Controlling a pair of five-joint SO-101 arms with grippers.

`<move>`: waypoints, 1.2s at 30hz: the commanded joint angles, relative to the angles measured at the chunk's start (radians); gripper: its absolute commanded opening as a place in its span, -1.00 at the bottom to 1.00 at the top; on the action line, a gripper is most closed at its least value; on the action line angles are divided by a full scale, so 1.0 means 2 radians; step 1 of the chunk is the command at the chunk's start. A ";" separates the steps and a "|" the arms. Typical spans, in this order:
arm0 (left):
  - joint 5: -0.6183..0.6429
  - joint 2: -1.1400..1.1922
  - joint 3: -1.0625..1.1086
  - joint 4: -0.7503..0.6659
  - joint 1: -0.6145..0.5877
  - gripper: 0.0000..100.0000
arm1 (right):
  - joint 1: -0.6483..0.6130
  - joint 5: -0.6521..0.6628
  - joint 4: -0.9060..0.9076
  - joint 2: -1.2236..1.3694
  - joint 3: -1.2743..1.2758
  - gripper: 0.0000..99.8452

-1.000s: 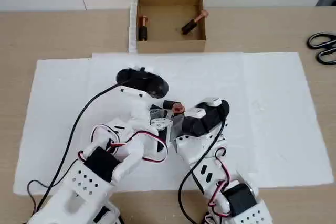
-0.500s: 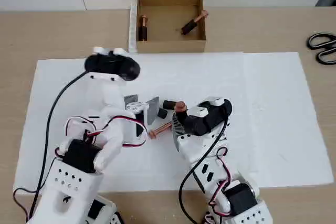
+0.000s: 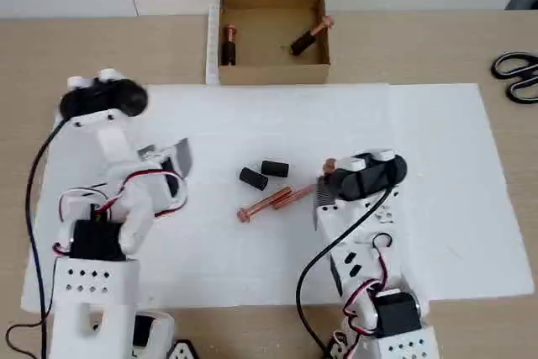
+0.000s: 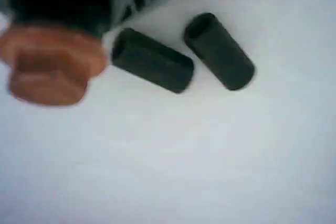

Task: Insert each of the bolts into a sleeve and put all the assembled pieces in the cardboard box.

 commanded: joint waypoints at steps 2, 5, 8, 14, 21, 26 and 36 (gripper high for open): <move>-0.001 -0.002 0.022 0.012 -0.049 -0.66 | 0.040 0.031 0.027 0.002 -0.084 -0.99; -0.002 -0.002 0.041 0.019 -0.056 -0.66 | 0.056 0.031 0.034 0.049 -0.130 -0.99; -0.004 -0.002 0.054 0.015 -0.054 -0.65 | 0.063 0.028 0.011 0.140 -0.186 -0.99; -0.044 -0.003 0.063 -0.009 -0.056 -0.65 | 0.060 0.028 -0.104 0.376 -0.321 -0.99; -0.068 -0.005 0.094 -0.054 -0.057 -0.66 | 0.059 0.027 -0.207 0.612 -0.493 -0.99; -0.068 -0.005 0.109 -0.069 -0.058 -0.66 | 0.036 0.027 -0.253 0.752 -0.618 -0.99; -0.066 -0.005 0.112 -0.074 -0.058 -0.66 | -0.003 0.028 -0.342 1.053 -0.894 -0.99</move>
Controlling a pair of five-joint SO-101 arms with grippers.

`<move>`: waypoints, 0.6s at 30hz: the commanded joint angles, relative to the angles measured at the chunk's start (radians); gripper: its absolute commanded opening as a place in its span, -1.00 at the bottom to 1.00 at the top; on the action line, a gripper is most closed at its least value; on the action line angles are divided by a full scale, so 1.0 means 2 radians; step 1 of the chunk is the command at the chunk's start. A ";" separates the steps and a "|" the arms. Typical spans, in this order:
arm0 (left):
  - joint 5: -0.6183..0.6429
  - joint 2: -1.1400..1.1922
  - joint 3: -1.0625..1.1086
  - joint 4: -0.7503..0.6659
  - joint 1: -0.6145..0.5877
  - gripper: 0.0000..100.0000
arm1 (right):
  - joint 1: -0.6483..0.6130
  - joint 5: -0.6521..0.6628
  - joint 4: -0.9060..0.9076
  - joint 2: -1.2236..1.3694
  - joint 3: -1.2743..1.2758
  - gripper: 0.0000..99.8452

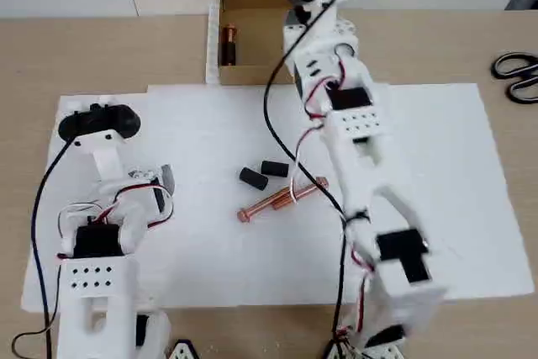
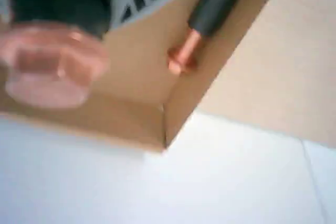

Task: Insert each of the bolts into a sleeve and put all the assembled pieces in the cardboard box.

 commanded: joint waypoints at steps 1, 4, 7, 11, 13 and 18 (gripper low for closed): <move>-0.002 -0.005 -0.002 -0.012 -0.003 -0.66 | -0.004 0.005 -0.037 0.096 -0.140 -0.99; -0.002 -0.005 -0.002 -0.012 -0.003 -0.66 | -0.004 0.005 -0.044 0.188 -0.232 -0.99; -0.002 -0.005 -0.002 -0.012 -0.003 -0.66 | -0.003 0.005 -0.043 0.273 -0.328 -0.99; -0.002 -0.002 -0.002 -0.012 -0.003 -0.66 | -0.003 0.005 -0.039 0.369 -0.437 -0.99; -0.002 -0.003 -0.002 -0.012 -0.003 -0.66 | -0.003 0.005 -0.039 0.406 -0.477 -0.99; -0.002 -0.003 -0.002 -0.012 -0.003 -0.66 | -0.003 0.006 -0.007 0.471 -0.556 -0.99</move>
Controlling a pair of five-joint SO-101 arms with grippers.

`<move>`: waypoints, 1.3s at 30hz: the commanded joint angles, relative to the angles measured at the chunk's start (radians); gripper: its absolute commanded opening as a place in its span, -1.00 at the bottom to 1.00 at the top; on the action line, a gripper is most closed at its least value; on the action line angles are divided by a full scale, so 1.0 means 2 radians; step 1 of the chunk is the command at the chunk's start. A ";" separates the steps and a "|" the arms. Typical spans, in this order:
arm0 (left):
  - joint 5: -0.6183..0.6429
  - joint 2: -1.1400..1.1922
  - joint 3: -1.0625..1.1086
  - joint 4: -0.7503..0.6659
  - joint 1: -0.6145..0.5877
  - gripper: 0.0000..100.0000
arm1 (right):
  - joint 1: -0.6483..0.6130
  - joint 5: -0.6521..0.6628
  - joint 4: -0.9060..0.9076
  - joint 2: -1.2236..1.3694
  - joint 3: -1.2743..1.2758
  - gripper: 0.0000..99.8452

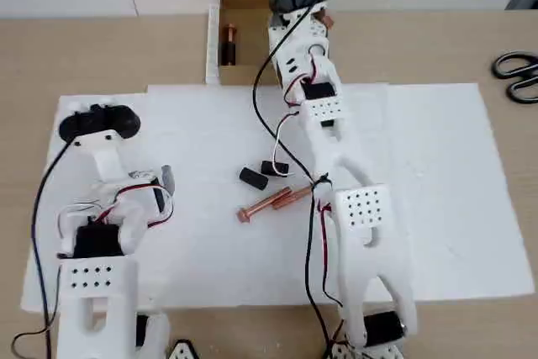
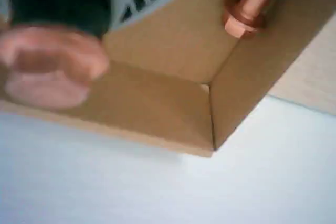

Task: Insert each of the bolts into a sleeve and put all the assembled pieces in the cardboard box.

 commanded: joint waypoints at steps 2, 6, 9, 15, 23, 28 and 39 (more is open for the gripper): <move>-0.002 -0.002 -0.002 -0.012 -0.002 -0.66 | -0.003 0.006 0.036 0.021 -0.100 -0.98; -0.002 -0.002 -0.002 -0.012 -0.002 -0.66 | -0.003 0.006 0.054 0.046 -0.131 -0.98; -0.003 -0.002 -0.002 -0.012 -0.002 -0.66 | -0.003 0.007 0.054 0.057 -0.144 -0.98; -0.004 -0.002 -0.002 -0.010 -0.003 -0.66 | -0.003 0.008 0.086 0.062 -0.147 -0.71; -0.004 -0.002 -0.001 -0.009 -0.002 -0.66 | -0.001 0.008 0.109 0.057 -0.192 -0.67; -0.004 -0.002 -0.001 -0.009 -0.001 -0.66 | -0.003 0.008 0.206 0.057 -0.284 -0.67; -0.001 -0.005 -0.003 -0.009 -0.004 -0.66 | -0.016 0.005 0.536 -0.043 -0.342 -0.67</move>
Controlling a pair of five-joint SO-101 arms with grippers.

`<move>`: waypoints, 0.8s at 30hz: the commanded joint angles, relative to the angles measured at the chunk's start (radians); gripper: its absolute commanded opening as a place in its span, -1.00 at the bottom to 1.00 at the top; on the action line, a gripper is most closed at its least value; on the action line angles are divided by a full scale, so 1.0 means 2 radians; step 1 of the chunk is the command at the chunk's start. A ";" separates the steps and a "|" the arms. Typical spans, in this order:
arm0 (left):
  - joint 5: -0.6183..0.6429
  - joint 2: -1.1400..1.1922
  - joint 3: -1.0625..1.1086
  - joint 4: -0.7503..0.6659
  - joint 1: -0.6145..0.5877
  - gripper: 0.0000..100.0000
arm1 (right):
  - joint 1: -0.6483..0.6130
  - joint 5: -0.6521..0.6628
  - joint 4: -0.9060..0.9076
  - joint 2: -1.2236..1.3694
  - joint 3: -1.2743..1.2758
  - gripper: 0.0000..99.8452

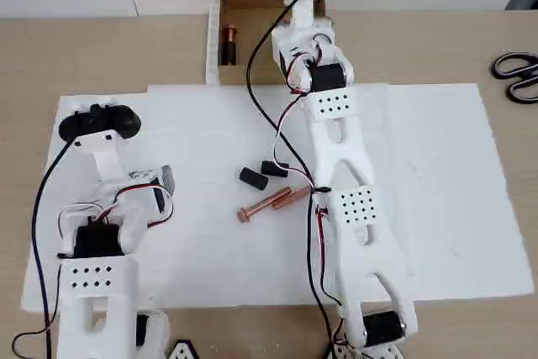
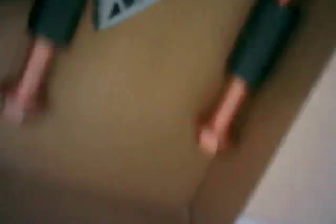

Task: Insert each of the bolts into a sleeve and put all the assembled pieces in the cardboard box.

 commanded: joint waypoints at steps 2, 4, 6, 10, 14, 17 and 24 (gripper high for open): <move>-0.001 -0.005 -0.003 -0.008 -0.004 -0.66 | -0.019 0.005 0.159 -0.118 -0.028 -0.67; -0.001 -0.005 -0.005 0.000 -0.004 -0.66 | -0.024 0.005 0.219 -0.136 -0.028 -0.67; -0.001 -0.005 -0.003 0.002 -0.004 -0.66 | -0.025 0.006 0.278 -0.157 -0.028 -0.67; -0.001 -0.002 -0.001 0.002 -0.003 -0.66 | -0.018 0.006 0.342 -0.204 -0.028 -0.67; -0.001 -0.005 -0.001 0.002 -0.003 -0.66 | -0.008 0.006 0.346 -0.239 -0.027 -0.67; -0.001 -0.005 -0.001 0.002 -0.005 -0.66 | -0.007 0.006 0.351 -0.260 -0.027 -0.67; -0.026 -0.005 -0.022 0.006 -0.081 -0.66 | -0.006 0.006 0.354 -0.362 0.070 -0.67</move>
